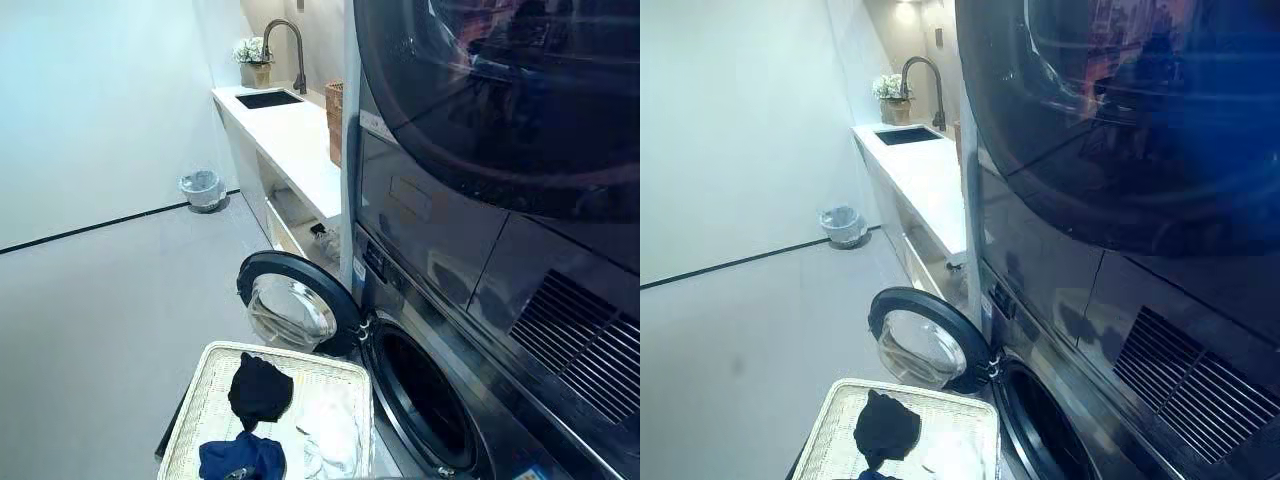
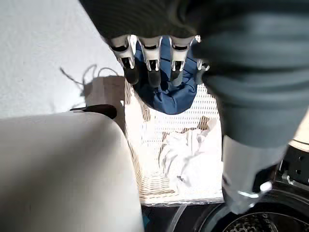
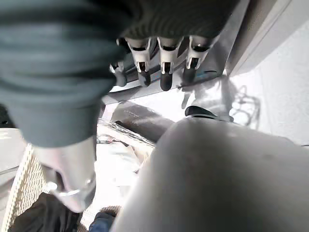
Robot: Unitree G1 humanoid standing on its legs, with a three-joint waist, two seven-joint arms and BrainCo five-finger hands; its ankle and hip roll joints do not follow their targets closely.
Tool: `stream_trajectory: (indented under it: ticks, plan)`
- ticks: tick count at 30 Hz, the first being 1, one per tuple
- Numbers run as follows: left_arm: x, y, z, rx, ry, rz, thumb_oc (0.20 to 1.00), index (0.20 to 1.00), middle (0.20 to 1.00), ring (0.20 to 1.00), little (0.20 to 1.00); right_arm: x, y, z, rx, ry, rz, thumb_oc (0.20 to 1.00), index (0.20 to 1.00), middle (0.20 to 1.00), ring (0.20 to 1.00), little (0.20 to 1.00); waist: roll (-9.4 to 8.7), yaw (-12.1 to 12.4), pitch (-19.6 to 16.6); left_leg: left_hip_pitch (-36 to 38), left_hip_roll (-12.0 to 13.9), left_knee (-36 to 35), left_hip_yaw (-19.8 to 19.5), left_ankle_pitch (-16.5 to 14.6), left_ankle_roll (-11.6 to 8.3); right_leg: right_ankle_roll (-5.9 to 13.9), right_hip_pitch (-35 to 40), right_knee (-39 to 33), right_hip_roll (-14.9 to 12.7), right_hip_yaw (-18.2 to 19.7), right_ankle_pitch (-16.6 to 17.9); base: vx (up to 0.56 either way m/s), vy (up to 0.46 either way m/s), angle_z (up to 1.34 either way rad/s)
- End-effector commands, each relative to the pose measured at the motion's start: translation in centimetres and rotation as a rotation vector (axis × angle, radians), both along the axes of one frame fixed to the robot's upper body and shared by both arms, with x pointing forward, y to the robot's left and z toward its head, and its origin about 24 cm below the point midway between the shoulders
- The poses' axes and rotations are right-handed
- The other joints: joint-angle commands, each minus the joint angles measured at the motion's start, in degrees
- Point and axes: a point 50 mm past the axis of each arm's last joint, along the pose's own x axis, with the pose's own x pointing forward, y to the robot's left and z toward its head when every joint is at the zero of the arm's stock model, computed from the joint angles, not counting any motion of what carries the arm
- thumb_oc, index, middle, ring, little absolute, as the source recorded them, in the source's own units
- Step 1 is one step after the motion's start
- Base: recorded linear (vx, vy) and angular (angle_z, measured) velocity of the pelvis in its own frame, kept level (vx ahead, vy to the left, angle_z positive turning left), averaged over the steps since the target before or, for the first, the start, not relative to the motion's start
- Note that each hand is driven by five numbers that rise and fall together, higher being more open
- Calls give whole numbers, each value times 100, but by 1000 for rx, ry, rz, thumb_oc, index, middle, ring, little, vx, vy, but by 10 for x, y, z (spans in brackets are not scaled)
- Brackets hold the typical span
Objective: Put the clothes into the washing machine.
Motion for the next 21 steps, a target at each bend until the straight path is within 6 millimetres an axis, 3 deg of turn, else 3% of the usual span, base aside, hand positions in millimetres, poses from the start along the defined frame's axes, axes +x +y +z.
stream_trajectory:
  ticks: [1,21]
  plan:
    - [25,-8,5,-38,-73,5,1000,1000,1000,1000,1000,32,7,8,-3,-91,68,1000,1000,1000,1000,1000,-188,8,136,-223,-337,89,105,-136,126,447,114,195,-90,260,-340,190,206,20]
    - [24,-6,5,-7,-90,36,1000,1000,1000,1000,1000,28,6,7,-12,-96,71,1000,1000,1000,1000,1000,-192,11,202,-272,-349,69,94,-100,142,456,60,248,-119,231,-339,0,0,0]
